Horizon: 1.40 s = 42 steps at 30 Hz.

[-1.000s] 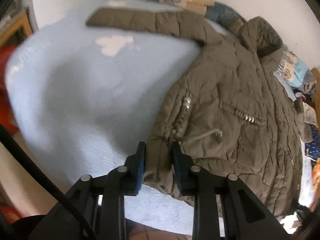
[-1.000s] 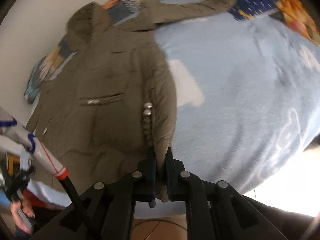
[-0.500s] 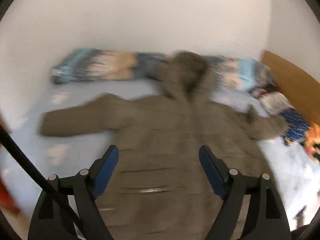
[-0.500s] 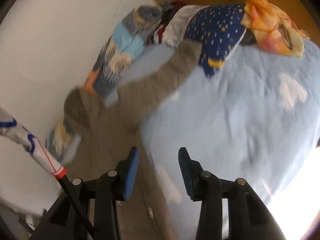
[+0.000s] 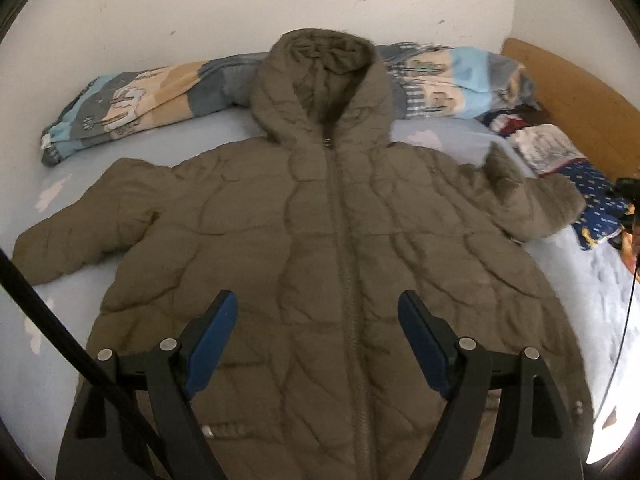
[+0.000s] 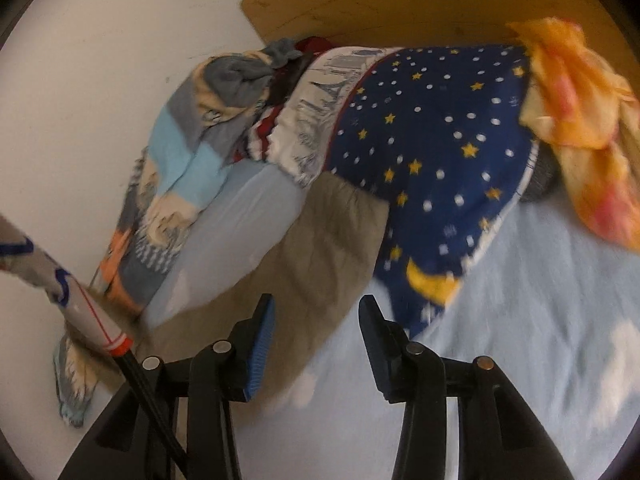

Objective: Fold large clothes

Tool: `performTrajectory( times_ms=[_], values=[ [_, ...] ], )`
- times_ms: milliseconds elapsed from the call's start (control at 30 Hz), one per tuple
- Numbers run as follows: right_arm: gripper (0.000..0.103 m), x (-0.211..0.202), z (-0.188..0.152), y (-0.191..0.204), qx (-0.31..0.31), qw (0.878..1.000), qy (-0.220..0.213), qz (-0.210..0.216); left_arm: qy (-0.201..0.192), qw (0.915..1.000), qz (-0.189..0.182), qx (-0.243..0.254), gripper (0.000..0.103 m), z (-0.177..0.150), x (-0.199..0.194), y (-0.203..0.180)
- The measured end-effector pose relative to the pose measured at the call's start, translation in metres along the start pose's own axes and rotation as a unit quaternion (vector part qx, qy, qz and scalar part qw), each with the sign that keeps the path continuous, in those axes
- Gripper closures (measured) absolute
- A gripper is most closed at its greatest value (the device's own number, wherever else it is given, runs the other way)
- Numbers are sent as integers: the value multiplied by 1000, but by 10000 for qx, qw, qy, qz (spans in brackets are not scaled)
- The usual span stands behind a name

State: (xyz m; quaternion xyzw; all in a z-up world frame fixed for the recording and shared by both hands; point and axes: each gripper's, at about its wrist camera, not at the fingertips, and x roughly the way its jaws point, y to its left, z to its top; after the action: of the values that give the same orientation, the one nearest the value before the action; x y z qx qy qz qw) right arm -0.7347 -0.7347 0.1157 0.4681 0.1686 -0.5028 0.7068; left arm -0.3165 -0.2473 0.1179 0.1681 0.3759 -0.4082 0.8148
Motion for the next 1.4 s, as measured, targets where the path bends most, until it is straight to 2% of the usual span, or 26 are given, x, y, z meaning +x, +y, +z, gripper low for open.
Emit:
performTrajectory(
  times_ms=[200,400,433,467,567,633,733,867,933,1100,1233,1400],
  values=[
    [66,67,28,-31,228,9997,78,-97,140,9996,234,-79,21,-1,17,20],
    [66,106,37,-44,367,9989,130,-260,300,9993,149,-171,22,-4,29,21],
    [71,109,37,-45,380,9991,132,-147,311,9993,165,-117,22,-4,30,18],
    [84,107,37,-43,306,9993,110,-179,325,9993,197,-50,22,-5,32,16],
    [89,83,33,-34,56,9994,-261,-227,400,9991,150,48,21,-5,34,11],
    [89,60,33,-32,114,9986,-470,-202,418,9990,116,78,22,-6,33,9],
    [89,10,40,-28,227,9953,-924,-173,370,9992,92,111,21,-7,27,8],
    [89,-55,49,-10,128,9922,-1240,-29,136,9997,155,133,21,-5,12,11],
    [89,-86,51,11,-70,9909,-1348,-11,52,9998,176,66,21,-4,6,17],
    [89,-132,39,75,-602,9877,-1440,66,-40,9997,169,-158,21,-3,-8,43],
    [89,-159,15,133,-964,9843,-1461,202,-58,9994,209,-270,21,-4,-16,69],
    [89,-181,-27,224,-1529,9774,-1365,520,-82,9975,201,-679,22,-2,-26,106]
  ],
)
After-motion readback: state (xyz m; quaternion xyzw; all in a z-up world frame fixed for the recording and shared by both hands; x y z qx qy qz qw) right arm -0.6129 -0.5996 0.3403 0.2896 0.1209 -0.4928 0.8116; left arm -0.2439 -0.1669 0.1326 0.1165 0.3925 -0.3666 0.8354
